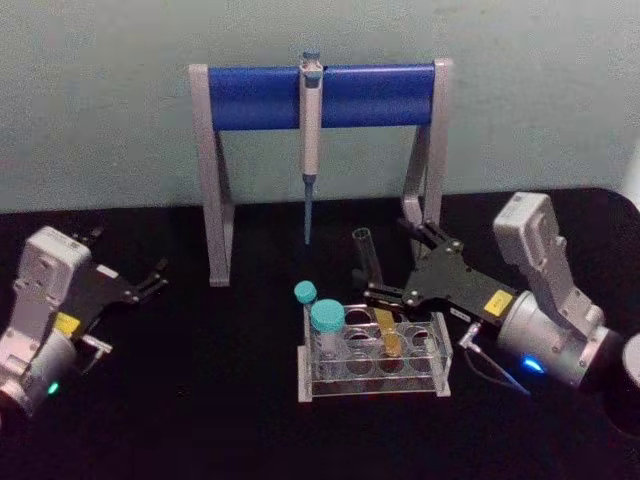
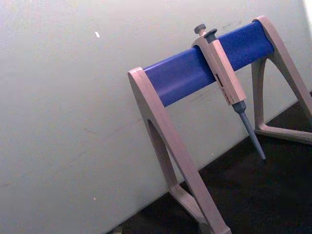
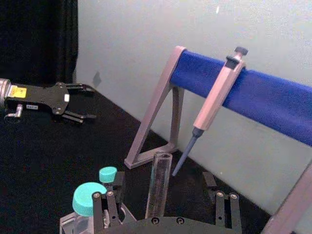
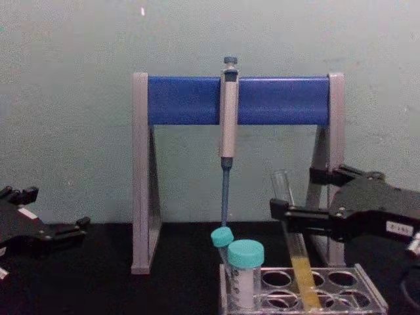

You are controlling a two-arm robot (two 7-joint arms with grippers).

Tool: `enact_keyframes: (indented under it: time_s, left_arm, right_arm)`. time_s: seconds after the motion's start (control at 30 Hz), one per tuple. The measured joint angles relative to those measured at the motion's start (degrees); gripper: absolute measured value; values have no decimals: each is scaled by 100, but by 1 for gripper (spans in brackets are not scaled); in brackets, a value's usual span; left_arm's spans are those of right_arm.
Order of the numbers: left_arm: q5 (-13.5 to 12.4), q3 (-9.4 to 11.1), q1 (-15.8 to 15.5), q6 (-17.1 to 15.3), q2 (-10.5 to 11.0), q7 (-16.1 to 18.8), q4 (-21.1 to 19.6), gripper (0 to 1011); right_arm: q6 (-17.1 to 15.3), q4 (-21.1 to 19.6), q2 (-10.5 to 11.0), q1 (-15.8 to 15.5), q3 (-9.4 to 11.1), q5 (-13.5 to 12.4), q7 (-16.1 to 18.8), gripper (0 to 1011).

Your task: Pick up the test tube from the test tube rack, shake it, then place it back into the test tube rack.

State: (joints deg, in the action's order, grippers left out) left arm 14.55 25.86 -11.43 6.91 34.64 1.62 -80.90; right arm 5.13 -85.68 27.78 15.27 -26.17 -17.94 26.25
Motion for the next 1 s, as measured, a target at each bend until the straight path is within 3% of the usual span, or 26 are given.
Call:
enact_keyframes:
  time_s: [0.47, 1.0]
  left_arm:
    - [0, 0, 0, 0, 0, 0, 0, 1001]
    - [0, 0, 0, 0, 0, 0, 0, 1001]
  right_arm:
    - [-462, 212, -205, 144, 34, -40, 234, 1000]
    - [-646, 347, -279, 214, 40, -90, 306, 1000]
